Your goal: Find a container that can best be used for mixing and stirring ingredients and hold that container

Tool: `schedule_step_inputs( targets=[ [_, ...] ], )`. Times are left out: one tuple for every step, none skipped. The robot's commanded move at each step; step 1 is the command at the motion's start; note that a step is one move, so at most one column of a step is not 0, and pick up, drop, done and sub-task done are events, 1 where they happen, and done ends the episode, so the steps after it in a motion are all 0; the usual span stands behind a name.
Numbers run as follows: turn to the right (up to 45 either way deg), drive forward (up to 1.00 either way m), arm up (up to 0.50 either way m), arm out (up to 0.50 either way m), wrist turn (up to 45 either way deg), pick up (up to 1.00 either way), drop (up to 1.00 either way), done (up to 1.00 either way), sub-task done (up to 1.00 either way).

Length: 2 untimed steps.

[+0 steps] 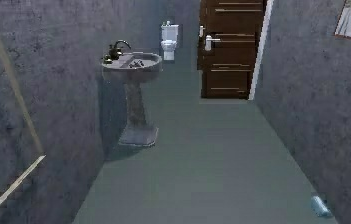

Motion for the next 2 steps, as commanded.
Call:
schedule_step_inputs(
  targets=[
    [45.0,0.0,0.0,0.0,0.0,0.0,0.0,0.0,0.0],
    [45.0,0.0,0.0,0.0,0.0,0.0,0.0,0.0,0.0]
  ],
)
